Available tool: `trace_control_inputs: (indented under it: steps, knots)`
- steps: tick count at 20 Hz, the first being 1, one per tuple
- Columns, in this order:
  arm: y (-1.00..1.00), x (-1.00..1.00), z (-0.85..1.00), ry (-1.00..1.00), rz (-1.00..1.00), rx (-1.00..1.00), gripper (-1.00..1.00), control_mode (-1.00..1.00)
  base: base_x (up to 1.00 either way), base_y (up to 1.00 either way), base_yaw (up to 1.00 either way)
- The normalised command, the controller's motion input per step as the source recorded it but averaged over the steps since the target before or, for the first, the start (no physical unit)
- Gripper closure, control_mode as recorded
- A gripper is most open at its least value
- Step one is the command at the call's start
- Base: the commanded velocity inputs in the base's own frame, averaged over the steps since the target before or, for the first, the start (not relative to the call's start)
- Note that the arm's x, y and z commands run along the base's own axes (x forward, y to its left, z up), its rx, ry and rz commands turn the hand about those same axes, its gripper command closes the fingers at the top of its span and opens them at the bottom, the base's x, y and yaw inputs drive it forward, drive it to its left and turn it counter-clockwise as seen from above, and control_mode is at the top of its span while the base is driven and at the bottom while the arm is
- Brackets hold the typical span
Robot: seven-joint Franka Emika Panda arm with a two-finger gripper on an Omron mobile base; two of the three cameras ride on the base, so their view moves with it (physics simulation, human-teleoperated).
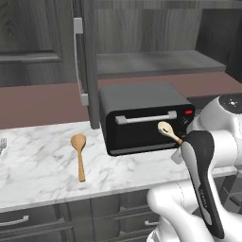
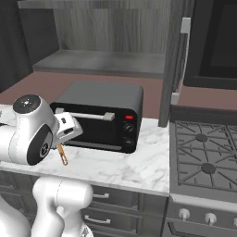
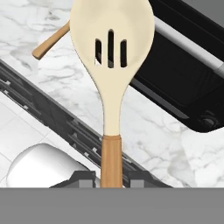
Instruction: Organize the utensils by type. Pick up the wooden spoons from the counter and place them in the open cabinet. Then pick up the metallic utensils from the counter and place them in the open drawer.
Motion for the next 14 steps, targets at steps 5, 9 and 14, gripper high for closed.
trace_control_inputs:
  steps: [5, 9, 14]
  knots:
    - [0.0, 0.0, 0.0, 0.0, 0.0, 0.0, 1.0, 1.0, 0.07, 0.0, 0.0]
    - [0.0, 0.0, 0.0, 0.0, 0.0, 0.0, 1.0, 1.0, 0.13, 0.0, 0.0]
    - [0.0, 0.0, 0.0, 0.0, 0.0, 0.0, 1.0, 1.0, 0.1, 0.0, 0.0]
